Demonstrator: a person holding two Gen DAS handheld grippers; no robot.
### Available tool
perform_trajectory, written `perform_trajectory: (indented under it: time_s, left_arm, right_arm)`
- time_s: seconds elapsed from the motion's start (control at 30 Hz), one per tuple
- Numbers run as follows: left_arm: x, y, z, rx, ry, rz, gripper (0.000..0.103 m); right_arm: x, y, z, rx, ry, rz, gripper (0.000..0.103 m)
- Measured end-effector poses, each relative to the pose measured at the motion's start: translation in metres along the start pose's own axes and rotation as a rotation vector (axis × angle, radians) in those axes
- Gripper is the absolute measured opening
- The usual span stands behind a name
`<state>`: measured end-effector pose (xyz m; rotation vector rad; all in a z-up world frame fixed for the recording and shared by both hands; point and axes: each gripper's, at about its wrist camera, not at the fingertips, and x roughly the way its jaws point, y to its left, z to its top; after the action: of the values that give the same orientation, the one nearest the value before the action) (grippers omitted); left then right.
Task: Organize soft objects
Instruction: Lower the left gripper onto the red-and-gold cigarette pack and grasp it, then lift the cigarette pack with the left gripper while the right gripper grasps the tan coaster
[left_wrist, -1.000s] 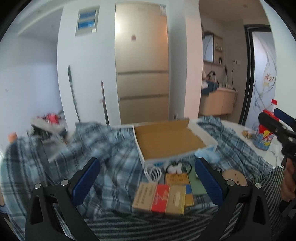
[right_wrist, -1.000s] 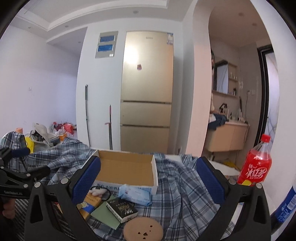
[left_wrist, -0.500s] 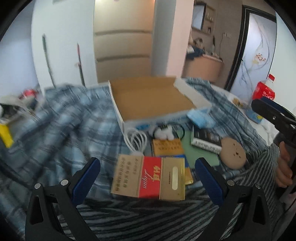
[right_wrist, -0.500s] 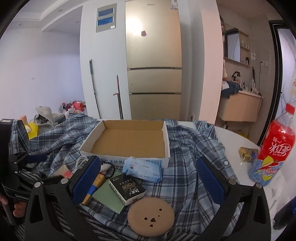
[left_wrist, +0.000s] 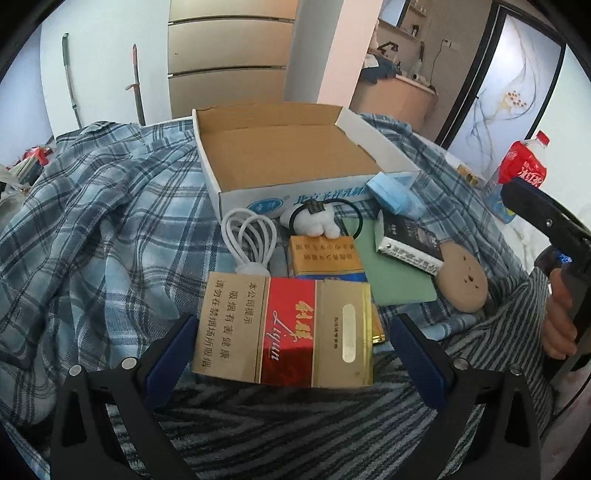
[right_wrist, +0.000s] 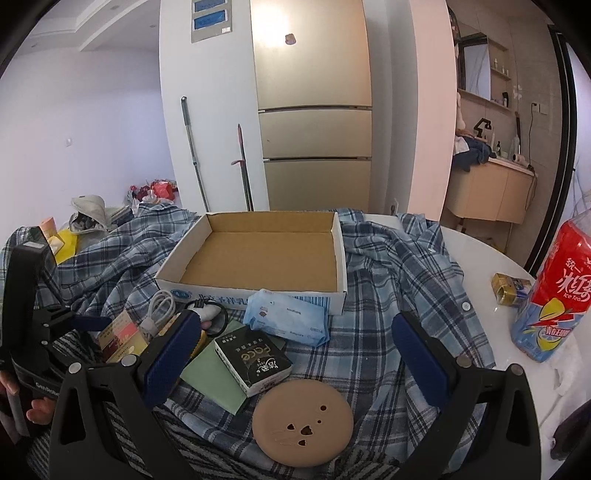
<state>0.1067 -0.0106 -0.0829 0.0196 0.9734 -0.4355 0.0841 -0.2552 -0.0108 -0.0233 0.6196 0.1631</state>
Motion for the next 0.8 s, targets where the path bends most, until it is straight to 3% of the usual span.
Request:
perform_trajectory:
  time_s: [0.23,0.37,0.53,0.63,0.8]
  left_arm:
    - [-0.001,-0.002,-0.005,-0.003,0.029,-0.059,0.097]
    - [0.000,-0.013,-0.007,0.041,0.024,-0.012,0.093]
    - [-0.002,-0.013,-0.006,0.032,0.006,0.027,0.092]
    - [-0.011,-0.014,-0.007,0.026,-0.050,0.046,0.092]
    - [-0.040,-0.021,-0.009,0.041,-0.225,0.061,0.092]
  right_arm:
    - [0.006,-0.009,-0.012,-0.005,0.045,-0.005,0.103]
    - [0.008,-0.024,-0.015,0.059,0.083,0.009,0.103]
    - [0.018,-0.013,-0.021,0.004,0.183,0.063,0.103]
    - [0.030,-0.009,-0.030,-0.011,0.273,0.108,0.099]
    - [0.034,-0.010,-0.034,-0.026,0.292,0.078,0.097]
